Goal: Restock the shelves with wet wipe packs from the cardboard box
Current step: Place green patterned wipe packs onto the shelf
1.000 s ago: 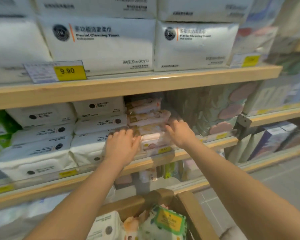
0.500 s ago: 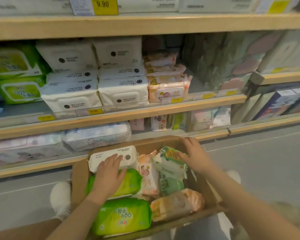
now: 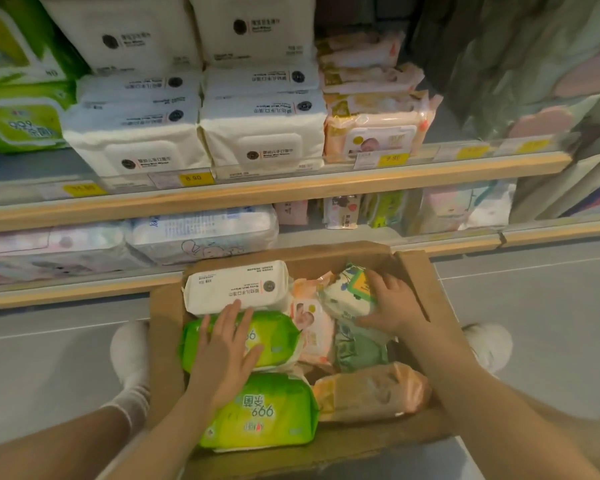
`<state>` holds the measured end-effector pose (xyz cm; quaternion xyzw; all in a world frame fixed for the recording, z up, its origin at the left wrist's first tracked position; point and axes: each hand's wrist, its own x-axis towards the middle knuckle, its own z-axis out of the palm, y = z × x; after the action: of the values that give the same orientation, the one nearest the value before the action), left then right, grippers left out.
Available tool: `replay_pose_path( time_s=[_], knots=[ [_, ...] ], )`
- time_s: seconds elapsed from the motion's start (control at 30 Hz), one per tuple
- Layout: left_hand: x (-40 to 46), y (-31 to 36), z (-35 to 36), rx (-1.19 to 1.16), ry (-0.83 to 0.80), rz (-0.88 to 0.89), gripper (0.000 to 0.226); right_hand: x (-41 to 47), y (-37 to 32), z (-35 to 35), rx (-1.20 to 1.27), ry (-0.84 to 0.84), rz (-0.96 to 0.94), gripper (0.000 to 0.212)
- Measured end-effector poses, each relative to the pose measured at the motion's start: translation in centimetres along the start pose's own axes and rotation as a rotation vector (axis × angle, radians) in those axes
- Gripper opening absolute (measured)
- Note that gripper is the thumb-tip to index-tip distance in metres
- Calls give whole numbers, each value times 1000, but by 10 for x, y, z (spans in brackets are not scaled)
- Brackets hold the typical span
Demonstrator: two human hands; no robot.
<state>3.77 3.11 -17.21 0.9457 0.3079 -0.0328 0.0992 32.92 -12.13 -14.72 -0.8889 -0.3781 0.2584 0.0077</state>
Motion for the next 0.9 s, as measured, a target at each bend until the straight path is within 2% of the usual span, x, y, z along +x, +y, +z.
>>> replay_pose_path(
  time_s=[0.23,0.33,0.4,0.5,0.6,0.67,0.73,0.83,0.9],
  knots=[
    [-1,-2,2,22,2,7,64,-11,-4,4,-59,167,-48,105],
    [3,2,-4,93,-105,-28,72,-31,-3,-1,-77,234,-145,104],
    [9,12,-23,77,-110,-44,85,-46,-3,-6,-116,303,-273,103],
    [23,41,-49,-132,-44,-5,101,-65,-9,-12,-151,426,-488,99],
    [38,71,-69,-751,-256,-121,118,-83,-27,-19,-141,443,-625,91],
    [46,77,-76,-1026,-302,-192,123,-90,-40,-23,-128,436,-657,92],
    [46,77,-84,-1130,-300,-212,110,-95,-47,-25,-130,457,-678,91],
    [39,74,-91,-1156,-179,-192,80,-100,-54,-26,-66,439,-706,92],
    [34,70,-95,-1140,-105,-195,76,-100,-60,-32,26,402,-692,97]
  ],
)
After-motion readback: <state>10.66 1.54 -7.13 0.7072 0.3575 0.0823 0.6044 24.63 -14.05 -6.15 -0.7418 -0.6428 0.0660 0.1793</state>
